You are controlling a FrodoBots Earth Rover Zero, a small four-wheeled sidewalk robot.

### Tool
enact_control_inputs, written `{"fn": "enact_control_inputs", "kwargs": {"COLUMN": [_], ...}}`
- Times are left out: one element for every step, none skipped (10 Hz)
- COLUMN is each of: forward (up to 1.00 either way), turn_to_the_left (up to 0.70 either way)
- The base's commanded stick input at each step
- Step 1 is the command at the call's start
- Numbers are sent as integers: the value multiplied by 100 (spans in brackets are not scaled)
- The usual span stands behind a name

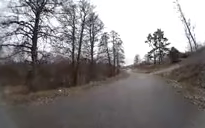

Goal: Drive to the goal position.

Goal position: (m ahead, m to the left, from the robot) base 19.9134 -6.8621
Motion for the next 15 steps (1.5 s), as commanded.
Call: {"fn": "enact_control_inputs", "kwargs": {"forward": [70,70,70,70,70,70,70,70,70,70,70,70,70,70,70], "turn_to_the_left": [0,0,0,0,0,0,0,0,0,0,-35,-20,0,0,0]}}
